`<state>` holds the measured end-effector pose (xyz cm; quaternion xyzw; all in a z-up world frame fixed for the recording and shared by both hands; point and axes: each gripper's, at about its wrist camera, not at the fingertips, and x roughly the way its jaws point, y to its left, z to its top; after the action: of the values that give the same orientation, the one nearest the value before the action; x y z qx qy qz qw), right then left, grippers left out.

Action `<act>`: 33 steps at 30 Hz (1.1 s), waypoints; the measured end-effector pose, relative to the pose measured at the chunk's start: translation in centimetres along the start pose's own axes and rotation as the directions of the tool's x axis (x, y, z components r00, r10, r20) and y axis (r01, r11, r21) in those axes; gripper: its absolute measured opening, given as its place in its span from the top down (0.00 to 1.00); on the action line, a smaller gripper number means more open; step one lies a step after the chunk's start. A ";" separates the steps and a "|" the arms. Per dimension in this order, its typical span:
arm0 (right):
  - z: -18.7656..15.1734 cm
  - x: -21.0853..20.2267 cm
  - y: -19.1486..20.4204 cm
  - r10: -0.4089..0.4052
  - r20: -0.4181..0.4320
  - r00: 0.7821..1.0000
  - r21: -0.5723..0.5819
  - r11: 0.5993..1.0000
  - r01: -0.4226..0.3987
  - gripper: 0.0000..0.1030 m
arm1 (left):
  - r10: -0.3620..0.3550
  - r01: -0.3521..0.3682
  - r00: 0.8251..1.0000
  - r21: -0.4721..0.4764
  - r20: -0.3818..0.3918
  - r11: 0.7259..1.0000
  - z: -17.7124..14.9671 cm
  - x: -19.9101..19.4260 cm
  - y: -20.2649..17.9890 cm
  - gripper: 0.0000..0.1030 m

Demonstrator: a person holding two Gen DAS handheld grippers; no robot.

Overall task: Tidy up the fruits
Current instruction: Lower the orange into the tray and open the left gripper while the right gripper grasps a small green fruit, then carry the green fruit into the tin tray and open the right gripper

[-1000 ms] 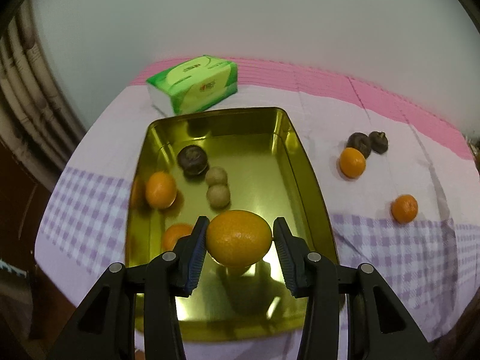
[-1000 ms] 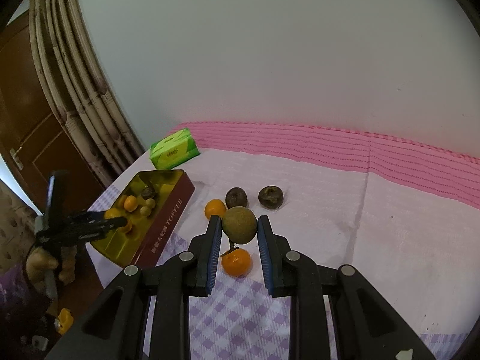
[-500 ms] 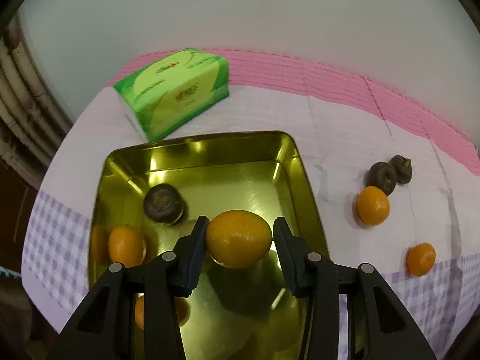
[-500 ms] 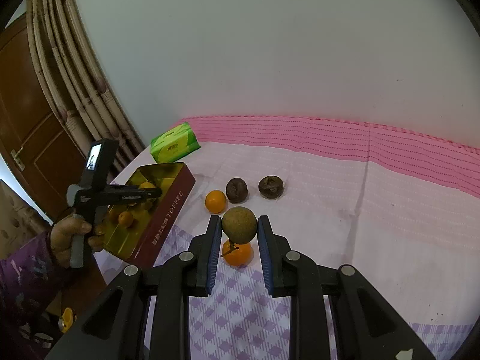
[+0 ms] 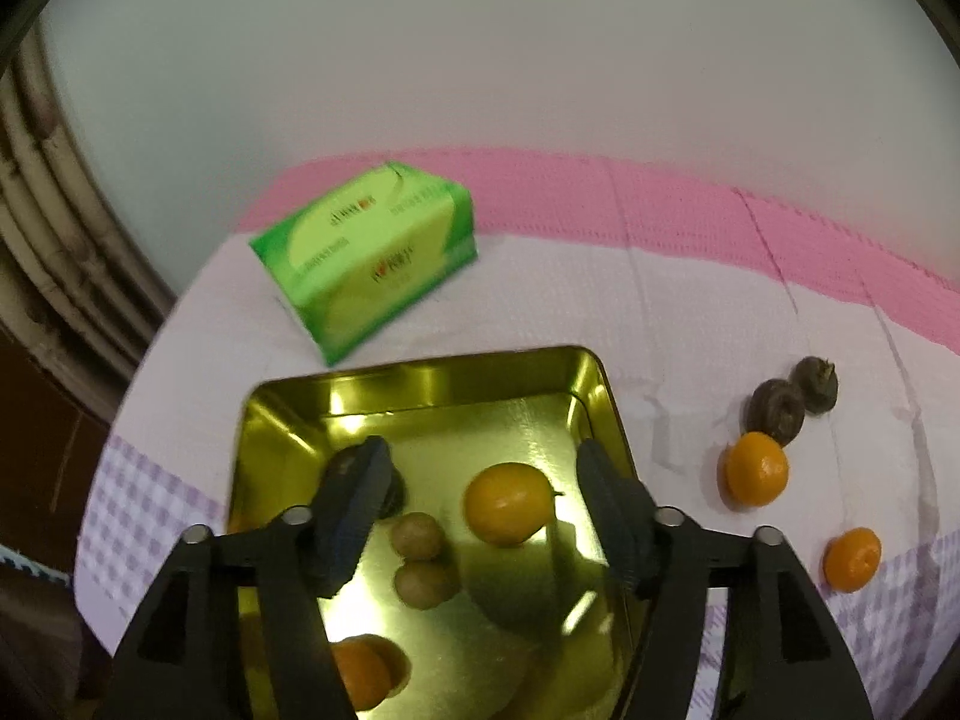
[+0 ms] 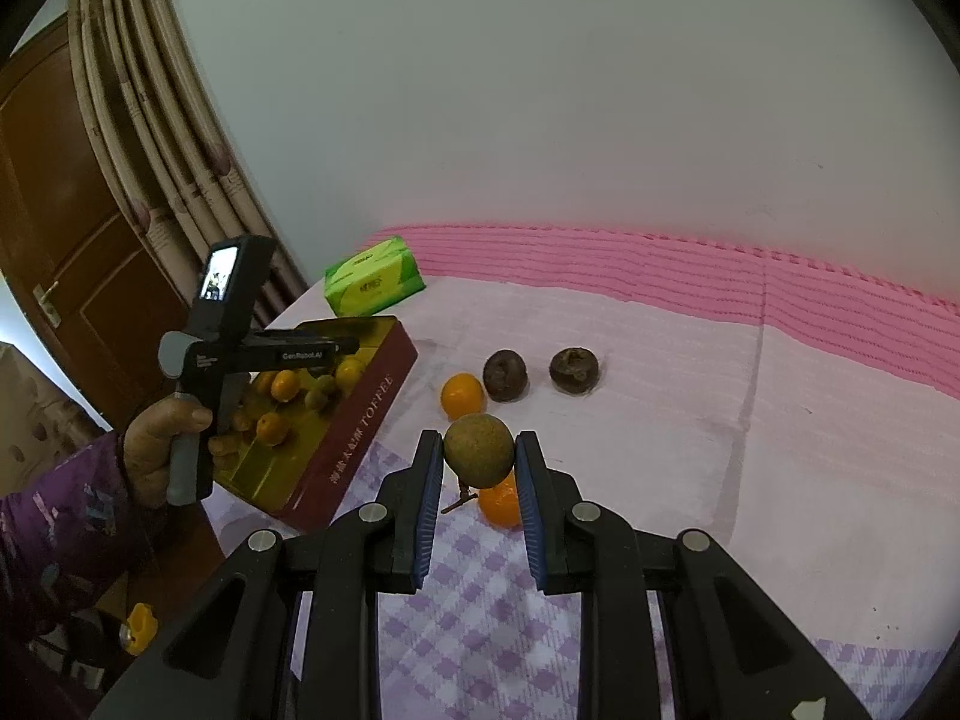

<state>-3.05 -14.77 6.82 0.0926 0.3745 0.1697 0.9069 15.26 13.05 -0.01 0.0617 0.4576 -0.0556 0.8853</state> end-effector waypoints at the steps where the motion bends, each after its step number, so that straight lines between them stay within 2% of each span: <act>1: 0.1 0.1 0.1 0.004 0.000 1.000 -0.001 1.000 -0.004 0.78 | 0.003 -0.003 1.000 -0.003 0.008 1.000 0.0 -0.6 0.0 0.35; 6: 0.4 0.4 2.0 0.034 -0.007 0.999 -0.032 0.999 -0.034 0.78 | 0.015 -0.014 1.000 -0.024 0.022 1.000 -2.0 -3.9 0.2 0.33; 11: 0.7 1.6 4.4 0.090 -0.026 0.996 -0.062 0.994 -0.091 0.78 | 0.058 -0.056 0.998 -0.107 0.016 0.993 -5.2 -7.4 1.6 0.32; 16: 1.2 3.7 7.4 0.171 -0.059 0.983 -0.086 0.981 -0.176 0.78 | 0.082 -0.084 0.996 -0.262 -0.016 0.962 -9.8 -10.7 4.7 0.30; 21: 2.0 7.5 10.6 0.240 -0.119 0.963 -0.099 0.963 -0.252 0.78 | 0.154 -0.158 0.987 -0.335 -0.039 0.929 -13.9 -12.4 6.7 0.30; 26: 2.7 11.7 13.5 0.242 -0.179 0.954 -0.130 0.955 -0.266 0.78 | 0.230 -0.227 0.973 -0.319 -0.029 0.920 -15.2 -12.8 7.2 0.29; 33: 2.9 17.0 16.1 0.177 -0.247 0.953 -0.188 0.956 -0.227 0.78 | 0.240 -0.224 0.970 -0.296 0.020 0.929 -14.9 -13.4 7.3 0.27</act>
<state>6.40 6.43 2.61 0.0123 0.4438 0.3108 0.8404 -3.24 23.17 2.80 -0.0173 0.4253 0.1158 0.8974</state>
